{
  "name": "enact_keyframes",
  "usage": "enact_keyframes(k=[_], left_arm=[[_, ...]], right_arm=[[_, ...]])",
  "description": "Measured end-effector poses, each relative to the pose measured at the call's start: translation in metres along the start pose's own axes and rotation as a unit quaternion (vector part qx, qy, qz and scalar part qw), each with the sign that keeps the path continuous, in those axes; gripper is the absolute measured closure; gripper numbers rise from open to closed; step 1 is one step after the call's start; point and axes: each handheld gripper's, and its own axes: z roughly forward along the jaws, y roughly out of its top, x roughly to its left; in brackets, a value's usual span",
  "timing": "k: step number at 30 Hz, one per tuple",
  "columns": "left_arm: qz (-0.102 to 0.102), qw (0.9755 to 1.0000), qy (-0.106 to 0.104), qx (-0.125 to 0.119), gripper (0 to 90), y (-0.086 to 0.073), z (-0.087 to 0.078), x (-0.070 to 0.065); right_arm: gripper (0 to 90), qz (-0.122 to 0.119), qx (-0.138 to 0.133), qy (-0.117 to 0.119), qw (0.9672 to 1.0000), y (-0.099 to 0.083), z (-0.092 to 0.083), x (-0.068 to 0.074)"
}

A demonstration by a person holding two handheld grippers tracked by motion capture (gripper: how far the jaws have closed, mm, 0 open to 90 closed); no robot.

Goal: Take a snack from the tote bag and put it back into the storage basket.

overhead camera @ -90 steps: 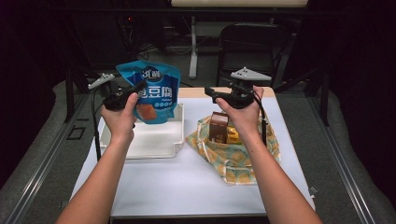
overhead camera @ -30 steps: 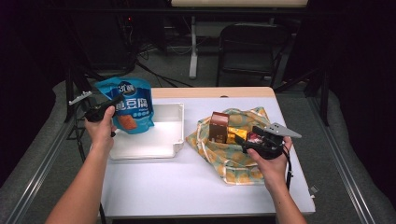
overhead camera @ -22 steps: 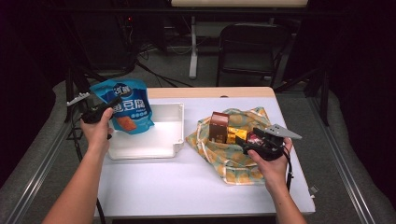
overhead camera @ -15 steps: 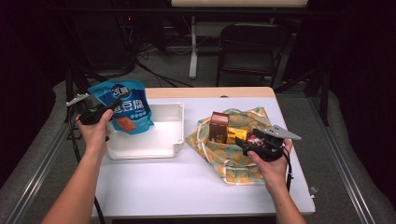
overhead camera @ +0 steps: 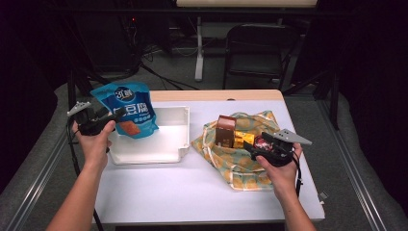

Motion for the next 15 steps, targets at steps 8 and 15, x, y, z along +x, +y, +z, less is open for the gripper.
enact_keyframes(k=[8, 15], left_arm=[[0.022, 0.9996, -0.012, -0.014, 15.8, -0.015, -0.016, -0.015], [0.036, 0.9989, -0.027, -0.014, 12.4, -0.030, -0.022, -0.037]], right_arm=[[14.3, -0.005, 0.002, 0.002, 1.0000, 0.000, 0.001, 0.002], [14.3, -0.005, 0.003, 0.005, 1.0000, 0.001, 0.003, 0.002]])
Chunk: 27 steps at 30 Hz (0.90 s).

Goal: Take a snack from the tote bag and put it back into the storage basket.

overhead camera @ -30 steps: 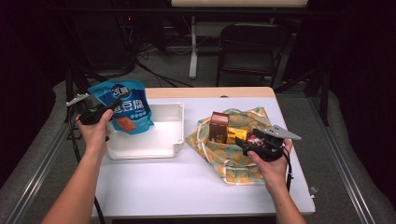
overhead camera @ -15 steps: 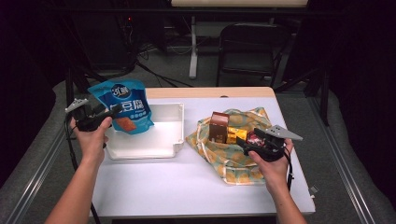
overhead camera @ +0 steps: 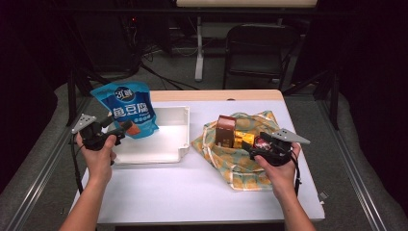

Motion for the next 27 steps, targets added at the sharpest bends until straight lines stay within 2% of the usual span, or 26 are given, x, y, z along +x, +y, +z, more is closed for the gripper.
enact_keyframes(k=[4, 6, 7, 8, 10, 12, 16, 21, 24, 27], left_arm=[[0.018, 0.9998, -0.010, 0.000, 11.8, -0.010, -0.002, -0.020], [0.017, 0.9997, -0.016, 0.001, 12.0, -0.013, -0.002, -0.023], [0.019, 0.9995, -0.024, 0.010, 12.0, -0.015, -0.001, -0.026], [0.029, 0.9991, -0.027, 0.016, 11.8, -0.019, 0.000, -0.033], [0.027, 0.9991, -0.029, 0.015, 12.1, -0.021, 0.001, -0.036], [0.018, 0.9988, -0.039, 0.023, 12.5, -0.027, 0.002, -0.040], [0.021, 0.9985, -0.041, 0.030, 12.3, -0.032, 0.004, -0.044], [0.025, 0.9974, -0.061, 0.030, 11.3, -0.038, 0.005, -0.050], [0.027, 0.9971, -0.063, 0.033, 11.5, -0.039, 0.005, -0.051], [0.028, 0.9962, -0.069, 0.045, 13.1, -0.042, 0.009, -0.054]], right_arm=[[14.3, 0.000, -0.001, 0.003, 1.0000, 0.000, 0.001, 0.001], [14.3, -0.003, 0.002, 0.001, 1.0000, 0.000, 0.000, 0.001], [14.3, -0.003, 0.002, 0.001, 1.0000, 0.000, 0.000, 0.001], [14.3, -0.003, 0.002, 0.003, 1.0000, 0.000, 0.001, 0.001], [14.3, -0.003, 0.002, 0.004, 1.0000, 0.000, 0.001, 0.002], [14.3, -0.004, 0.001, 0.005, 1.0000, 0.001, 0.001, 0.003], [14.3, -0.005, 0.001, 0.007, 1.0000, 0.001, 0.002, 0.005], [14.5, -0.010, 0.002, 0.013, 0.9999, 0.002, 0.005, 0.009], [14.6, -0.011, 0.003, 0.014, 0.9998, 0.002, 0.005, 0.010], [15.1, -0.014, 0.005, 0.021, 0.9997, 0.001, 0.008, 0.013]])
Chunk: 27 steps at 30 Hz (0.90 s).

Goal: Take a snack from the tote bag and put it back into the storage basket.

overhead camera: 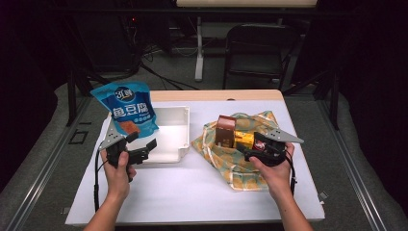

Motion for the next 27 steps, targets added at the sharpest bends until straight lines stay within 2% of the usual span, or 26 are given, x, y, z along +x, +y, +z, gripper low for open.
enact_keyframes(k=[2, 3, 5, 6, 7, 9, 14, 17, 18, 22, 27], left_arm=[[0.002, 1.0000, 0.000, -0.001, 13.7, -0.001, 0.000, -0.001], [0.010, 0.9999, -0.008, 0.000, 15.1, -0.001, 0.001, -0.003], [0.011, 0.9999, -0.013, 0.003, 15.9, -0.002, 0.001, -0.004], [0.014, 0.9998, -0.010, 0.007, 15.9, -0.002, 0.002, -0.005], [0.018, 0.9997, 0.005, 0.014, 15.8, -0.004, 0.003, -0.007], [0.019, 0.9996, 0.010, 0.016, 16.0, -0.004, 0.003, -0.008], [0.030, 0.9994, -0.004, 0.017, 16.8, -0.005, 0.005, -0.011], [0.024, 0.9991, -0.015, 0.030, 15.7, -0.005, 0.007, -0.011], [0.023, 0.9979, -0.036, 0.048, 16.1, -0.006, 0.010, -0.010], [0.023, 0.9976, -0.029, 0.059, 15.2, -0.007, 0.014, -0.013], [0.027, 0.9976, -0.038, 0.052, 12.2, -0.007, 0.013, -0.014]], right_arm=[[15.4, -0.001, 0.001, 0.001, 1.0000, 0.000, 0.001, 0.002], [15.6, -0.002, 0.002, 0.004, 1.0000, 0.001, 0.002, 0.003], [15.6, -0.005, 0.003, 0.005, 1.0000, 0.001, 0.002, 0.003], [15.8, -0.004, 0.002, 0.006, 1.0000, 0.002, 0.003, 0.004], [15.9, -0.005, 0.002, 0.011, 0.9999, 0.004, 0.003, 0.005], [15.8, -0.006, 0.001, 0.015, 0.9999, 0.006, 0.004, 0.006], [15.4, -0.017, 0.010, 0.021, 0.9996, 0.013, 0.009, 0.008], [14.9, -0.024, 0.012, 0.025, 0.9993, 0.019, 0.014, 0.010], [14.8, -0.027, 0.011, 0.028, 0.9992, 0.021, 0.016, 0.011], [14.8, -0.026, 0.022, 0.036, 0.9988, 0.027, 0.028, 0.013], [14.7, -0.033, 0.035, 0.038, 0.9981, 0.029, 0.044, 0.014]])
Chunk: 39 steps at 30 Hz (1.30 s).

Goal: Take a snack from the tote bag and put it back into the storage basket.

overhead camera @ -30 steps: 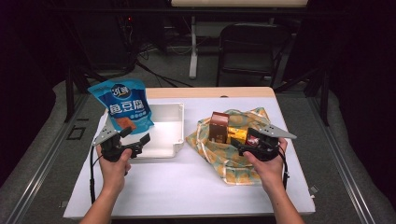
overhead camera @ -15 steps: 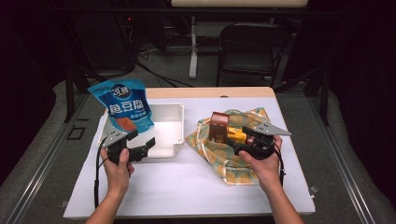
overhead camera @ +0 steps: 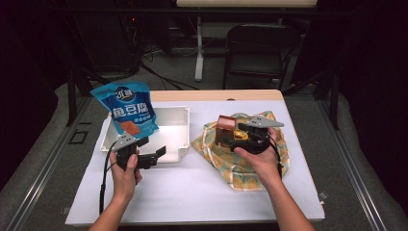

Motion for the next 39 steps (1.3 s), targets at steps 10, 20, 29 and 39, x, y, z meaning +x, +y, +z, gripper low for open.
enact_keyframes(k=[10, 20, 29, 39], left_arm=[[-0.002, 1.0000, -0.006, 0.000, 12.0, 0.000, 0.001, -0.001], [-0.005, 0.9998, -0.015, 0.009, 11.4, -0.002, 0.006, -0.002], [-0.006, 0.9997, -0.021, 0.011, 10.6, -0.003, 0.008, -0.004], [-0.012, 0.9996, -0.024, 0.003, 10.7, -0.001, 0.004, -0.002]], right_arm=[[15.1, -0.028, 0.015, -0.010, 0.9994, 0.004, 0.020, -0.003], [20.0, -0.045, 0.008, 0.006, 0.9989, 0.006, 0.028, -0.007], [22.4, -0.073, 0.005, 0.010, 0.9973, 0.005, 0.028, -0.004], [23.2, -0.090, 0.012, 0.010, 0.9958, 0.004, 0.023, 0.001]])
